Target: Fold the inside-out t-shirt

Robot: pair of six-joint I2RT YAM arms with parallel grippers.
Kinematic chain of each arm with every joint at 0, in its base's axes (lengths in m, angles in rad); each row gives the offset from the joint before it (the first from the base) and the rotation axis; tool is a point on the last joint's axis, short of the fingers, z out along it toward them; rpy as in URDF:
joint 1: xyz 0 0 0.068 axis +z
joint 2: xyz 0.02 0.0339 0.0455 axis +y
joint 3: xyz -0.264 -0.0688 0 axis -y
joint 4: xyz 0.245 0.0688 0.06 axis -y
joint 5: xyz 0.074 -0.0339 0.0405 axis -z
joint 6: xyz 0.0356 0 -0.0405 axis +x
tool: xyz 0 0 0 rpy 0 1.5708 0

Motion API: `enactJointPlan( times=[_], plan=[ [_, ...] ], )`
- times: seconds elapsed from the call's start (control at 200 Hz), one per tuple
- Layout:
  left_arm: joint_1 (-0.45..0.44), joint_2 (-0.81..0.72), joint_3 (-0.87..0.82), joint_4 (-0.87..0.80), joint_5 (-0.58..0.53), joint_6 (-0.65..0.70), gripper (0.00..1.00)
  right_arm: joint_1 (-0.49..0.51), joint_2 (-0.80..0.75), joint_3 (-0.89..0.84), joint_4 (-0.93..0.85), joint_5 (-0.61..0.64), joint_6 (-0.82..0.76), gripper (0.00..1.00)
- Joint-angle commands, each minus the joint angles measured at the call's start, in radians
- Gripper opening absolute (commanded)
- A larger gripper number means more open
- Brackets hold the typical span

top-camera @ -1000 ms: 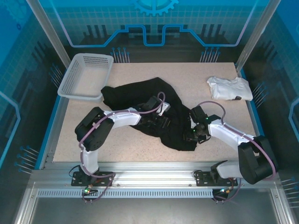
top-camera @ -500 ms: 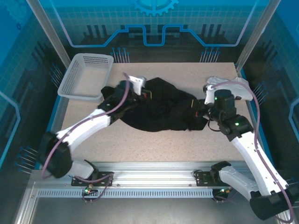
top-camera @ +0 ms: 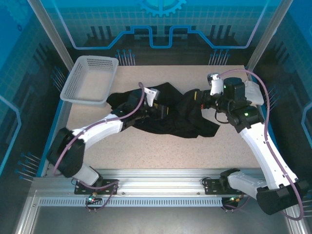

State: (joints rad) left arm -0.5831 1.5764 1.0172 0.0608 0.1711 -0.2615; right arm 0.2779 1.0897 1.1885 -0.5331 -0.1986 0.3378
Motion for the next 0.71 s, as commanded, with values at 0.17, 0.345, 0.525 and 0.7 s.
enactJointPlan(
  times=[0.17, 0.345, 0.525, 0.7],
  plan=[
    [-0.008, 0.285, 0.205, -0.107, 0.097, 0.107, 0.74, -0.079, 0.016, -0.102, -0.054, 0.004, -0.029, 0.0],
    [-0.006, 0.404, 0.283, -0.149, 0.13, 0.106, 0.72, -0.119, 0.022, -0.121, -0.076, 0.044, -0.047, 0.0],
    [-0.009, 0.469, 0.326, -0.1, 0.303, 0.038, 0.41, -0.152, 0.054, -0.15, -0.056, 0.036, -0.042, 0.0],
    [-0.001, 0.434, 0.311, -0.069, 0.328, 0.0, 0.0, -0.173, 0.067, -0.137, -0.019, 0.014, -0.027, 0.0]
  ],
)
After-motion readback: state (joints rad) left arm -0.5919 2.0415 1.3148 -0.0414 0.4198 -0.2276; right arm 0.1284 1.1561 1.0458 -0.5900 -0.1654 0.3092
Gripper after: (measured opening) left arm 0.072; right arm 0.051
